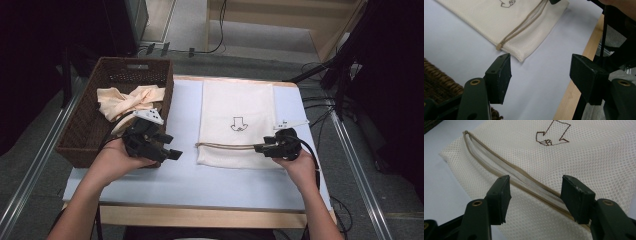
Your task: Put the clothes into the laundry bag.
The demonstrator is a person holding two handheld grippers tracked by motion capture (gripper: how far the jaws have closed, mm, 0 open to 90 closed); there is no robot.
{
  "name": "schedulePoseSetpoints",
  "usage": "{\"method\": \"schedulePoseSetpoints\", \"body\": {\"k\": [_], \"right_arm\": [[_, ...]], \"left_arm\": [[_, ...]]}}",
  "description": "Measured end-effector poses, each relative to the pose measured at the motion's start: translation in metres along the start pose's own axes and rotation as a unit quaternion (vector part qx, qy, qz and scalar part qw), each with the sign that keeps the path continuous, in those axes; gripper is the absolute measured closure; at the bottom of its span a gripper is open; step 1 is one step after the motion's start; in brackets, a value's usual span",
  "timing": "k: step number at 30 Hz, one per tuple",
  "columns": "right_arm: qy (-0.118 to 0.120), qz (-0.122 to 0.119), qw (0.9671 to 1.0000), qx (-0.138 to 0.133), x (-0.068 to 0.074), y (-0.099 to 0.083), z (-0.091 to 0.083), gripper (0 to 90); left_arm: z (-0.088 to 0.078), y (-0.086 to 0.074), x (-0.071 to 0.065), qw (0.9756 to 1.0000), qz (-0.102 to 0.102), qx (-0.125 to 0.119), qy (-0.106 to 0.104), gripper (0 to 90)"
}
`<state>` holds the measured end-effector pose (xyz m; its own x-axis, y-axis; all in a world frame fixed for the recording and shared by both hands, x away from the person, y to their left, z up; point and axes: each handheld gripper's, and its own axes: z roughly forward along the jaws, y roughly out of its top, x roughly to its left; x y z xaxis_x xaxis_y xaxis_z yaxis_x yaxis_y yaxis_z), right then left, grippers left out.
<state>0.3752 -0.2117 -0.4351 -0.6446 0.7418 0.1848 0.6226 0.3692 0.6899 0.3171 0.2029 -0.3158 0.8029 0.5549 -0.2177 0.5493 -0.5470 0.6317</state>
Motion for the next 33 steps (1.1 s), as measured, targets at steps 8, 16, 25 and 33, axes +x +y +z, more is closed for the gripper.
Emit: {"method": "schedulePoseSetpoints", "body": {"k": [8,16,25,33], "right_arm": [[0.000,0.000,1.0000,0.000,0.000,0.000,0.000,41.9],[0.002,-0.001,1.0000,0.001,0.000,0.001,0.001,41.8],[0.002,-0.001,1.0000,-0.001,0.000,0.002,0.001,41.7],[0.005,0.000,1.0000,-0.003,0.001,0.006,0.005,41.6]], "left_arm": [[-0.011,-0.003,0.008,0.9998,-0.008,-0.002,0.020,34.5],[-0.024,-0.012,0.024,0.9977,-0.028,-0.014,0.060,35.4],[-0.044,-0.019,0.053,0.9938,-0.069,-0.035,0.080,35.3],[-0.056,-0.003,0.087,0.9894,-0.089,-0.050,0.104,33.8]]}}
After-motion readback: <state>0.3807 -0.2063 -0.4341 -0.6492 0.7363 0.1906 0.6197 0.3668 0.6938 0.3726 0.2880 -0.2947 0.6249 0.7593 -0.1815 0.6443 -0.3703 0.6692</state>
